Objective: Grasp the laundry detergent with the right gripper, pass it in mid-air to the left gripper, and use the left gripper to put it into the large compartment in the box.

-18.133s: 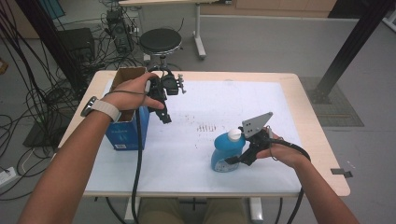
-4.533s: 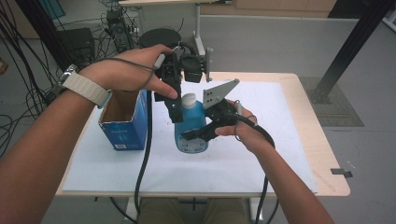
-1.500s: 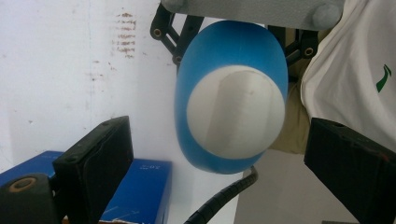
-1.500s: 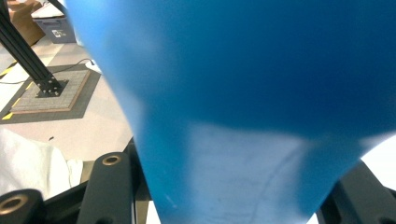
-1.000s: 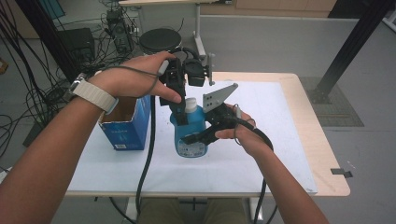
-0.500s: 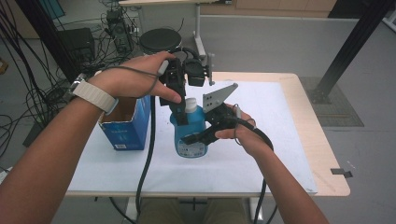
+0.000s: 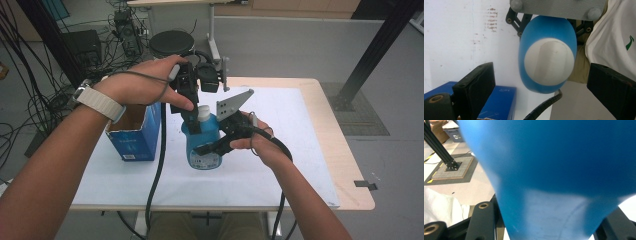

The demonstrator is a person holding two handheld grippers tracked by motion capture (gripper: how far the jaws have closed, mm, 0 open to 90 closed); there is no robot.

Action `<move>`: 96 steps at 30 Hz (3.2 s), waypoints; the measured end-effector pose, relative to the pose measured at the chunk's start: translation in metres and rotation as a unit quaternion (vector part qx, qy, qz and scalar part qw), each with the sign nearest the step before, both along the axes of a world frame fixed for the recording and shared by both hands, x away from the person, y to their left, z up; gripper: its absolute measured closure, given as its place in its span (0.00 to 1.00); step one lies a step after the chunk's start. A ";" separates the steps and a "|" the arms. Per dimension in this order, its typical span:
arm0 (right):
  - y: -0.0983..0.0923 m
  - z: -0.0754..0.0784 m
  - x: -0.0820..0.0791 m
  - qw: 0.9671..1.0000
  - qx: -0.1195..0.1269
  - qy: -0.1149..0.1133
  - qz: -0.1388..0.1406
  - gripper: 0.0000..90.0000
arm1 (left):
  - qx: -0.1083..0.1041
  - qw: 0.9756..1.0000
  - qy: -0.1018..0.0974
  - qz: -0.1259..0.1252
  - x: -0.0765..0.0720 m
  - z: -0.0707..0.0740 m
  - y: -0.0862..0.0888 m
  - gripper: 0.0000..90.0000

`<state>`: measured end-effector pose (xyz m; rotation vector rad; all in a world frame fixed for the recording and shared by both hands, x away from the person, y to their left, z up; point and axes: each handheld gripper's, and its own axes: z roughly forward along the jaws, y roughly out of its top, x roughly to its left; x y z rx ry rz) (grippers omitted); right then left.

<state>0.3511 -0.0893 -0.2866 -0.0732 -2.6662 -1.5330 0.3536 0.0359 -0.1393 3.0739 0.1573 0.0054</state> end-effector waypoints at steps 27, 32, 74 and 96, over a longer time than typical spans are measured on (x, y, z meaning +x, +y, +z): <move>0.002 0.005 -0.002 1.000 0.006 0.003 0.004 0.48 | -0.003 1.000 -0.008 -0.016 -0.001 -0.012 -0.009 0.10; 0.001 0.007 -0.002 1.000 0.007 0.003 0.006 0.48 | -0.002 1.000 -0.005 -0.019 -0.002 -0.018 -0.010 0.11; 0.001 0.010 -0.004 1.000 0.010 0.001 0.007 0.48 | -0.008 0.999 0.018 -0.042 -0.004 -0.033 -0.012 0.38; 0.003 0.008 -0.004 1.000 0.003 -0.007 0.009 0.48 | -0.009 0.999 0.018 -0.042 -0.005 -0.036 -0.010 0.42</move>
